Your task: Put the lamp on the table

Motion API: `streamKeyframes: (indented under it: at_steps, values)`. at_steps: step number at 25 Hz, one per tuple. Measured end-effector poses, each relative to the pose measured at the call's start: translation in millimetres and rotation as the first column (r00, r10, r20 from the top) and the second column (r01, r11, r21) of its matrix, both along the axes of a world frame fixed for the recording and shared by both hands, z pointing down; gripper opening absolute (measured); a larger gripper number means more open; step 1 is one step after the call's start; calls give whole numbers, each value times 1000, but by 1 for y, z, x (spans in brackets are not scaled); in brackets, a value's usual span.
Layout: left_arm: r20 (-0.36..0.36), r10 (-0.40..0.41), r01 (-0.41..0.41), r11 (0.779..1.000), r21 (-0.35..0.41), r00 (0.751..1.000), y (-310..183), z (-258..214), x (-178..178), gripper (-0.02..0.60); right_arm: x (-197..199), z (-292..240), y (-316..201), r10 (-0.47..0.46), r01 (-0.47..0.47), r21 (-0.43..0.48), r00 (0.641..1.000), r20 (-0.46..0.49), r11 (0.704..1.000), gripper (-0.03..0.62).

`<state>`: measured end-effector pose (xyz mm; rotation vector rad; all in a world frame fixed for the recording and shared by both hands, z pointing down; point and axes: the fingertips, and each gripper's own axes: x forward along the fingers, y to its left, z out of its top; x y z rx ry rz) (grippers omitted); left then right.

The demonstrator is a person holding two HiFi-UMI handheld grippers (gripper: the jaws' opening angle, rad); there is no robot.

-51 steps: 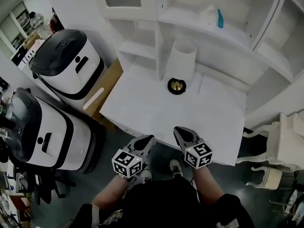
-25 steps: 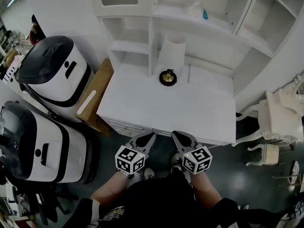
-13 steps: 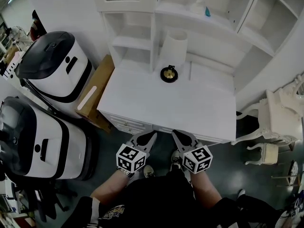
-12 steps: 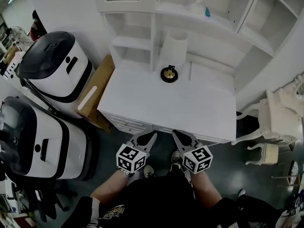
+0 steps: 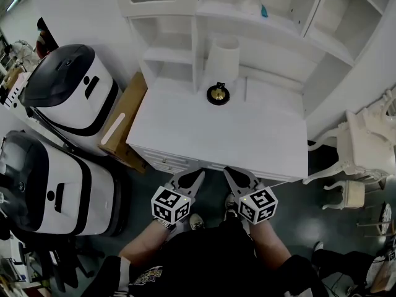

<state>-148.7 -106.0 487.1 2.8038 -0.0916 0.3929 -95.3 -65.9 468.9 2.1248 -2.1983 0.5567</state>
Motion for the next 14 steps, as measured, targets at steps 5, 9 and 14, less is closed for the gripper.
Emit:
streamKeyframes:
  at_steps: [5,9,14]
  values:
    - [1,11,-11,1000,4,1000,1,1,0,6,-2,0,-2,-3,3,3,1000,0,1000,25]
    - [6,8,-8,1000,1,1000,0,2,0,6,-1,1,-4,-5,5,3,1000,5,1000,25]
    - [0,4,-4,1000,4,1000,-3,3,2,6,0,0,-8,-6,6,13,1000,4,1000,25]
